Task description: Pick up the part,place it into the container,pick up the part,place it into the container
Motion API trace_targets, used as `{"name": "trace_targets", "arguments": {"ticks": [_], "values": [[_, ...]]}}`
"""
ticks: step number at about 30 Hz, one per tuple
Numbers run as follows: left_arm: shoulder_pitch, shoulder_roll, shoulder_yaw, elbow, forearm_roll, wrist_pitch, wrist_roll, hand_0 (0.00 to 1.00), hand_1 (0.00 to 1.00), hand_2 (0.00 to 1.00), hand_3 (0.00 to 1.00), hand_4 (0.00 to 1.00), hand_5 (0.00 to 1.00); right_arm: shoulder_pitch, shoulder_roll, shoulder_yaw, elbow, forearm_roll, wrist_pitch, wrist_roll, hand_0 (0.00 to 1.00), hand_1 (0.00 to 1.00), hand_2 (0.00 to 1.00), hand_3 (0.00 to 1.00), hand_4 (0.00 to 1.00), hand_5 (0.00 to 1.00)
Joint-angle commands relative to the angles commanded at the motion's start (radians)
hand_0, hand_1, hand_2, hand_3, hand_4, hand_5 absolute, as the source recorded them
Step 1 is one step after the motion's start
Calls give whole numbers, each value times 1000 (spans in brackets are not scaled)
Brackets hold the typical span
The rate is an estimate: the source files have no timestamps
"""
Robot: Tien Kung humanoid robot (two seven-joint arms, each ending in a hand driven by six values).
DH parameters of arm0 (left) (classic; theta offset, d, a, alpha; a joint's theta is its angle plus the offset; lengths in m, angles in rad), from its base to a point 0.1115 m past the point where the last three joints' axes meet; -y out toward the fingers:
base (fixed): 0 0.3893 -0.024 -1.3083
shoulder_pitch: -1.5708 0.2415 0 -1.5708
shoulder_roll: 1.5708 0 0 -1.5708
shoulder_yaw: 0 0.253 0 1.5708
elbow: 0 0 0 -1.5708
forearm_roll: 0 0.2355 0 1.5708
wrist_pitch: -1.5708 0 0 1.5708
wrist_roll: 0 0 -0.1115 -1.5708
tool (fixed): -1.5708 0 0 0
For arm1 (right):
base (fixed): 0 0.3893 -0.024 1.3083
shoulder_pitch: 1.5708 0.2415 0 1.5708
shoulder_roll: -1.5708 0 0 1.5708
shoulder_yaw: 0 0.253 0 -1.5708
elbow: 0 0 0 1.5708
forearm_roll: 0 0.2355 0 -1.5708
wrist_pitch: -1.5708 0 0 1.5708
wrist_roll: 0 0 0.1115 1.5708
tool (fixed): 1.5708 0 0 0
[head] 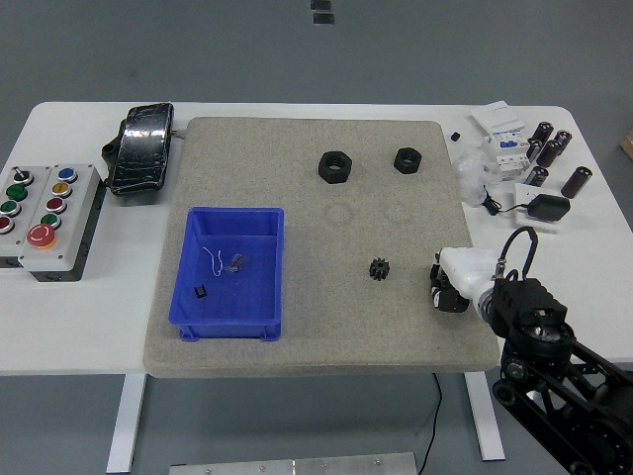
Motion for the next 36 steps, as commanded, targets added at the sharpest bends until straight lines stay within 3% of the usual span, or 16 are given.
{"name": "trace_targets", "arguments": {"ticks": [16,18,22,23,26,28,29,32,34,35,36], "values": [[-1,0,13,0,-13,-1,-3,662,611,558,614,657,307,31,-8,-20,0,0,-99,0,172,380,442,589,339,2],[0,0,12,0,-12,-1,-3,662,611,558,614,659,315,31,-9,-20,2,0,-110,0,174,399,495,615,350,2],[0,0,11,0,-10,-1,-1,662,611,558,614,659,315,31,-12,-17,8,0,-172,0,174,399,495,615,350,2],[0,0,12,0,-11,-1,-1,662,611,559,615,663,320,31,-13,-15,11,0,-190,0,210,504,707,713,511,246],[-1,1,14,0,-13,-1,-1,662,611,559,615,663,320,29,-18,-2,39,0,-244,0,210,504,707,713,511,246],[-1,1,16,0,-16,-1,-1,662,611,559,615,663,320,24,-35,15,81,0,-227,0,210,504,707,713,511,246],[-1,1,17,0,-16,-2,-1,662,610,559,616,665,329,22,-45,23,100,0,-208,0,248,573,949,998,903,461],[0,1,15,0,-15,-2,1,662,610,559,616,665,329,16,-92,48,159,42,-127,0,248,573,949,998,903,461],[0,2,16,0,-17,-3,2,662,610,559,616,665,329,10,-126,57,159,82,-70,0,248,573,949,998,903,461],[0,2,16,0,-17,-3,3,662,611,559,616,667,338,7,-140,59,159,102,-40,0,223,502,971,998,963,484],[0,2,15,0,-16,-3,3,662,611,559,616,667,338,4,-151,59,159,118,-15,0,223,502,971,998,963,484]]}}
